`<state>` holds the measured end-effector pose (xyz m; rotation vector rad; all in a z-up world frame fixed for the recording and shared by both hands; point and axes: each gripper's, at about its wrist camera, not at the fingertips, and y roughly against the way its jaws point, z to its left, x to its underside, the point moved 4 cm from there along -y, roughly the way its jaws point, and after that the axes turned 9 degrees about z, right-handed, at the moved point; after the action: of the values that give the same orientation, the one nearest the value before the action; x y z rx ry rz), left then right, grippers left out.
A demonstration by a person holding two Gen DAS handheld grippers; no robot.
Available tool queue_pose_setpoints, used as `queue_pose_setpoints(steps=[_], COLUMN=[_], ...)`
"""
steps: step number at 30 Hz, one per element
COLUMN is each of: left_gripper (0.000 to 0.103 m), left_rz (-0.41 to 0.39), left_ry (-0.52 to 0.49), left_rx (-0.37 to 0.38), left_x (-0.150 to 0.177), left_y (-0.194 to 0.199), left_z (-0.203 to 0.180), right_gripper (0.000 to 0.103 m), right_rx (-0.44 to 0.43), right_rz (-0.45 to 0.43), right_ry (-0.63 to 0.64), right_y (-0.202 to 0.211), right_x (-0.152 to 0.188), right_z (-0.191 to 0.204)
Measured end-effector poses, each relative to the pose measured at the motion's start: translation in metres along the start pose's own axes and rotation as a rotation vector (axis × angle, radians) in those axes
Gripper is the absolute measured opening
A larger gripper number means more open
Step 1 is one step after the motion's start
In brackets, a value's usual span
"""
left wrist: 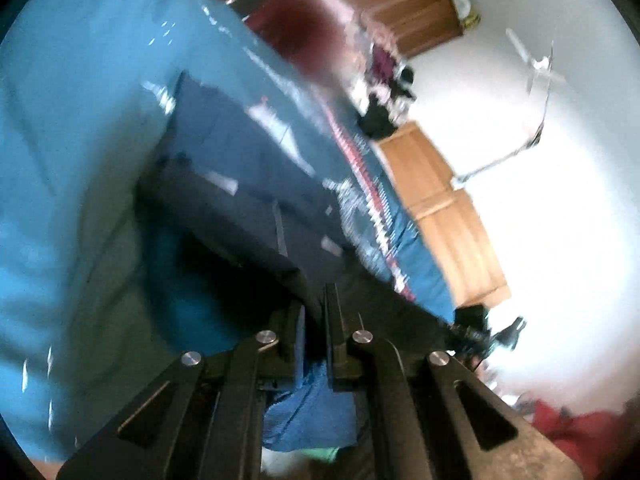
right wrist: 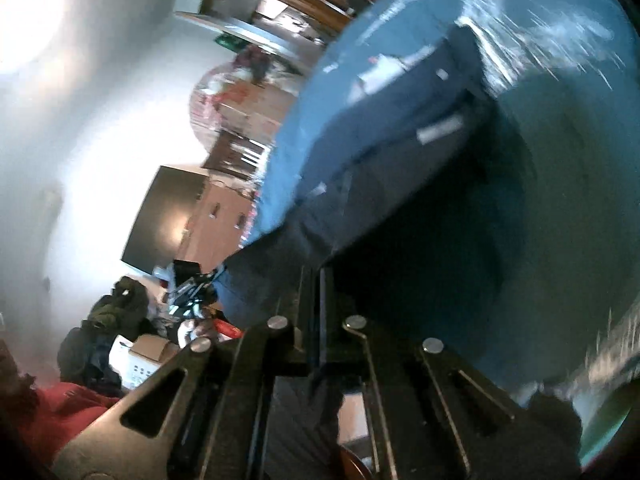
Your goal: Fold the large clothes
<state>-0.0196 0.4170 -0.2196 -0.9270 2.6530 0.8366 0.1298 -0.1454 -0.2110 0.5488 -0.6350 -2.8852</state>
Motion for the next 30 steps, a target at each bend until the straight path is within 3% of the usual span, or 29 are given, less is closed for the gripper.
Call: queue_pose_setpoints(steps=[4, 9, 11, 14, 15, 16, 18, 20, 22, 24, 25, 28, 30], left_gripper=[0.005, 0.009, 0.016, 0.031, 0.039, 0.041, 0.041, 0.041, 0.050, 0.063, 0.064, 0.064, 0.064], left_rz=[-0.069, -0.119, -0.122, -0.048, -0.002, 0.025, 0.050, 0.011, -0.048, -0.121, -0.135, -0.113, -0.044], left_ry=[0.010, 0.058, 0.118, 0.188, 0.221, 0.240, 0.291, 0.264, 0.251, 0.225, 0.200, 0.115, 0.031], left_rx=[0.028, -0.061, -0.131, -0.361, -0.436, -0.474, -0.471, -0.445, -0.415, -0.458, -0.508, -0.542, -0.539], left_x=[-0.073, -0.177, -0.213, -0.247, -0.252, -0.252, -0.253, -0.258, -0.259, -0.261, -0.261, -0.263, -0.262], left_y=[-0.016, -0.059, -0.084, -0.134, -0.152, -0.162, -0.174, -0.167, -0.152, -0.137, -0.133, -0.140, -0.162], left_z=[-0.006, 0.026, 0.059, 0.119, 0.145, 0.160, 0.183, 0.176, 0.166, 0.160, 0.155, 0.141, 0.128], right_gripper=[0.000, 0.000, 0.000, 0.007, 0.009, 0.009, 0.009, 0.013, 0.031, 0.036, 0.038, 0.040, 0.040], right_rx=[-0.023, 0.053, 0.100, 0.202, 0.246, 0.295, 0.351, 0.385, 0.404, 0.430, 0.444, 0.454, 0.445], right_rz=[-0.029, -0.070, -0.079, -0.061, -0.044, -0.027, 0.031, 0.067, 0.079, 0.068, 0.061, 0.045, 0.047], right_ry=[0.013, -0.009, -0.048, -0.100, -0.118, -0.120, -0.130, -0.112, -0.090, -0.057, -0.040, -0.008, -0.006], right_y=[-0.004, -0.019, -0.032, -0.054, -0.062, -0.069, -0.085, -0.097, -0.105, -0.110, -0.113, -0.122, -0.126], right_x=[-0.064, -0.178, -0.226, -0.269, -0.276, -0.280, -0.280, -0.278, -0.276, -0.278, -0.279, -0.285, -0.292], right_z=[0.000, -0.037, -0.067, -0.112, -0.129, -0.142, -0.166, -0.177, -0.183, -0.183, -0.182, -0.178, -0.180])
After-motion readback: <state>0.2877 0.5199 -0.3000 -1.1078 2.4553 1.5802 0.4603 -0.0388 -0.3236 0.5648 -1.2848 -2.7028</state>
